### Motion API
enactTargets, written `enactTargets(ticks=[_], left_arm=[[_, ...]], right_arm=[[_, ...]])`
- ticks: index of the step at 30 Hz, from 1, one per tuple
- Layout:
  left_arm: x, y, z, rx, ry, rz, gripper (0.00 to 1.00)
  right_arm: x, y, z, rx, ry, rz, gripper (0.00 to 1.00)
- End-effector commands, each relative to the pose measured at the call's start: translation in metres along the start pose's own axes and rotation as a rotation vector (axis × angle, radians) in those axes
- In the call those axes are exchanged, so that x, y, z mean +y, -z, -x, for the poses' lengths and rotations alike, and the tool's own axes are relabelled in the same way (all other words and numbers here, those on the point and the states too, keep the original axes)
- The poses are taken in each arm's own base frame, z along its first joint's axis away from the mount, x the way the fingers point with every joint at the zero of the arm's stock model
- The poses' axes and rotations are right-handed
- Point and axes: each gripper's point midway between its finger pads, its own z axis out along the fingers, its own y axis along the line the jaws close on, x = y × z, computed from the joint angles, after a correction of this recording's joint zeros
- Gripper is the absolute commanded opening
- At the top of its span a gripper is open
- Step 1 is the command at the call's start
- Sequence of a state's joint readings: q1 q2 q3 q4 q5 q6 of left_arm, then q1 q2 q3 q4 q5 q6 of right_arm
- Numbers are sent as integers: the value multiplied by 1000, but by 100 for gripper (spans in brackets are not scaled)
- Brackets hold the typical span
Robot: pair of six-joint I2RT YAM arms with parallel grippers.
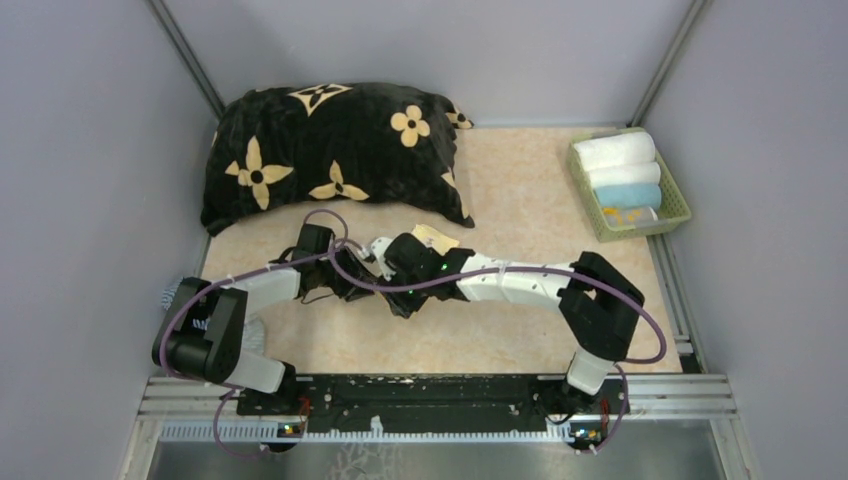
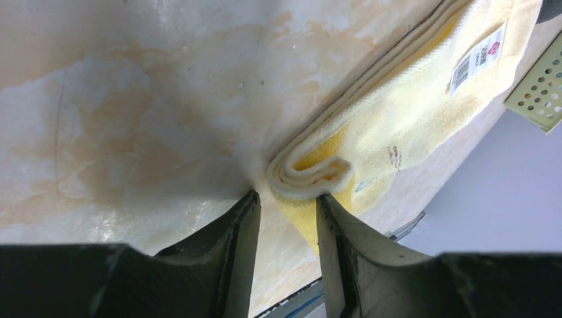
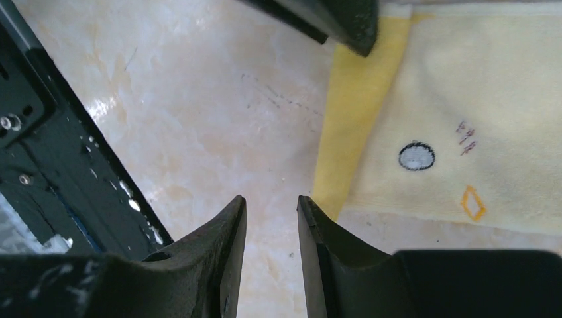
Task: Roll the towels
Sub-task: Roll the towel at the center of the board.
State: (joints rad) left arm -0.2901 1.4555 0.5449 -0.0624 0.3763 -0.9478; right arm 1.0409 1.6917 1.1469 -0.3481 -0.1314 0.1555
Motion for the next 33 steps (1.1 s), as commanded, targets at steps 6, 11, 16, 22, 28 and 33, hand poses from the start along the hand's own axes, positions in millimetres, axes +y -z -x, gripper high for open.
enactTargets(ticks=[6,11,16,22,28,33], left_arm=[[60,-6,-13,3,22,199,44],[60,-5,-13,3,18,197,44],[59,-6,-14,9,16,193,44],[58,-7,-15,16,18,187,44],[58,-6,-15,16,16,187,45],[58,-6,-15,18,17,190,46]], right_arm=[[-3,-16,7,24,178,-182,34],[-15,-16,5,34,200,-241,34],[-19,-23,-3,65,213,-250,36],[-23,-36,-22,121,219,-250,37],[-35,-49,-51,211,258,-284,40],[-54,-54,-75,301,288,-364,40]])
